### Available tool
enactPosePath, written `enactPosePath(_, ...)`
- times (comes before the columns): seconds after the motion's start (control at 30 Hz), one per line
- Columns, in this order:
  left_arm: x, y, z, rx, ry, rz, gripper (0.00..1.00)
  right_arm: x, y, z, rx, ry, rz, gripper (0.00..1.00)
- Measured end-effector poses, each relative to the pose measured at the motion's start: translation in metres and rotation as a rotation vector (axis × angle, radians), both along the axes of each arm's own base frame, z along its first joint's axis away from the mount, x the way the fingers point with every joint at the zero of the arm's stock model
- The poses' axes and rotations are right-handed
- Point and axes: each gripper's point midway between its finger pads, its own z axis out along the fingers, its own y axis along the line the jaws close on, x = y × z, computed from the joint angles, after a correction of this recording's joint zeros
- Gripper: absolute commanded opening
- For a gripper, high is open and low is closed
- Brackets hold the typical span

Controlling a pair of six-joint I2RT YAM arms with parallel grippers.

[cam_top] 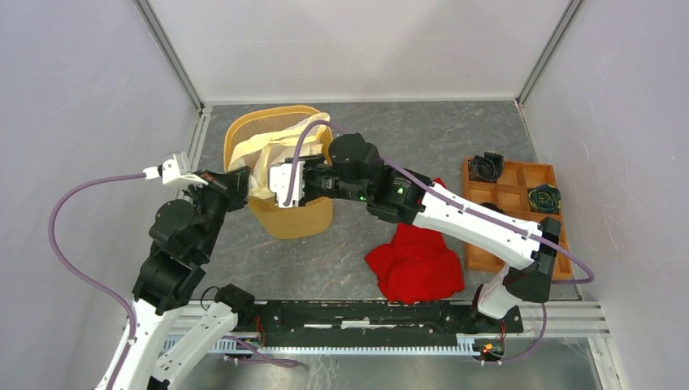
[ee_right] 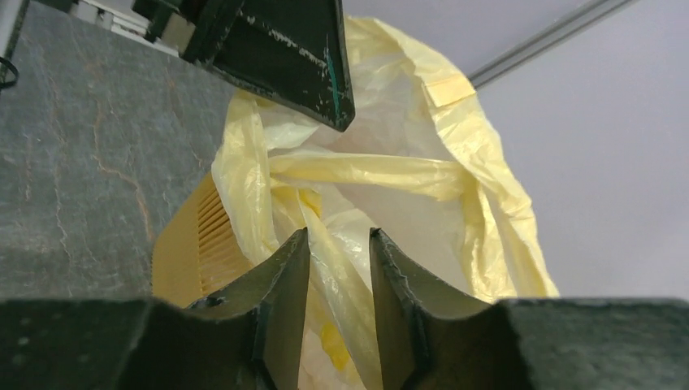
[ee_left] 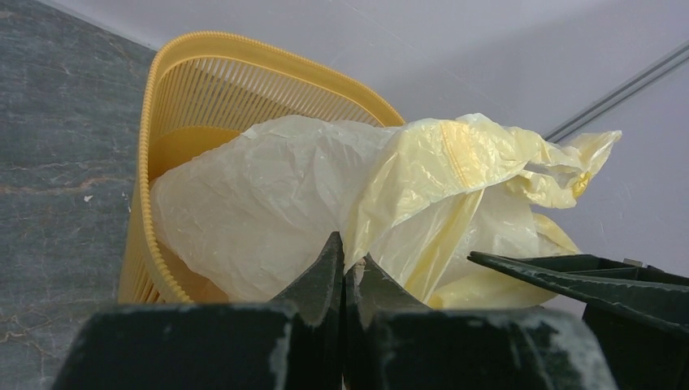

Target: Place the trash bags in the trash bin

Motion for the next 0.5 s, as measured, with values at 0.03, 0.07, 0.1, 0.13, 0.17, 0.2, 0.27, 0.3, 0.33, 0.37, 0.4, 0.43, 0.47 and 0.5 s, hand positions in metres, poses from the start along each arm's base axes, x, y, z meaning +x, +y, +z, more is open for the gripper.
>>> enactPosePath(0.03,0.0,0.0,0.0,0.0,0.001,0.0,0.02,0.002,0.0,-0.003,-0.013,-0.009,-0.017,0.25)
enactPosePath(0.07,0.0,0.0,0.0,0.001,0.002,0.0,0.02,0.005,0.0,-0.005,-0.023,-0.018,-0.036,0.16)
enactPosePath(0.1,0.0,0.0,0.0,0.002,0.004,0.001,0.02,0.008,-0.001,-0.008,-0.035,-0.024,-0.062,0.07)
enactPosePath(0.13,-0.001,0.001,0.0,0.003,0.005,0.002,0.02,0.011,-0.002,-0.009,-0.038,-0.027,-0.083,0.01)
enactPosePath(0.17,-0.001,0.001,-0.001,0.004,0.009,0.003,0.02,0.013,-0.004,-0.008,-0.038,-0.029,-0.102,0.01)
enactPosePath(0.2,-0.001,0.002,0.0,0.007,0.013,0.008,0.02,0.016,-0.006,-0.008,-0.032,-0.021,-0.129,0.0)
enactPosePath(0.27,-0.001,0.005,0.001,0.01,0.019,0.025,0.02,0.023,-0.009,-0.004,0.004,0.012,-0.195,0.0)
enactPosePath(0.3,-0.001,0.007,0.001,0.012,0.024,0.034,0.02,0.028,-0.012,-0.001,0.032,0.043,-0.24,0.0)
enactPosePath(0.33,-0.002,0.01,0.001,0.016,0.03,0.047,0.02,0.031,-0.016,0.001,0.056,0.076,-0.282,0.0)
enactPosePath(0.37,-0.003,0.013,0.002,0.019,0.036,0.061,0.02,0.035,-0.023,0.003,0.096,0.133,-0.346,0.0)
enactPosePath(0.4,-0.004,0.018,0.002,0.022,0.044,0.083,0.02,0.036,-0.029,0.004,0.133,0.182,-0.39,0.0)
enactPosePath(0.43,-0.006,0.023,0.001,0.021,0.053,0.107,0.02,0.038,-0.039,0.006,0.186,0.25,-0.45,0.0)
enactPosePath(0.47,-0.008,0.028,0.0,0.019,0.061,0.13,0.02,0.037,-0.051,0.006,0.25,0.324,-0.504,0.0)
enactPosePath(0.5,-0.011,0.033,-0.002,0.015,0.072,0.155,0.02,0.035,-0.065,0.005,0.309,0.392,-0.545,0.0)
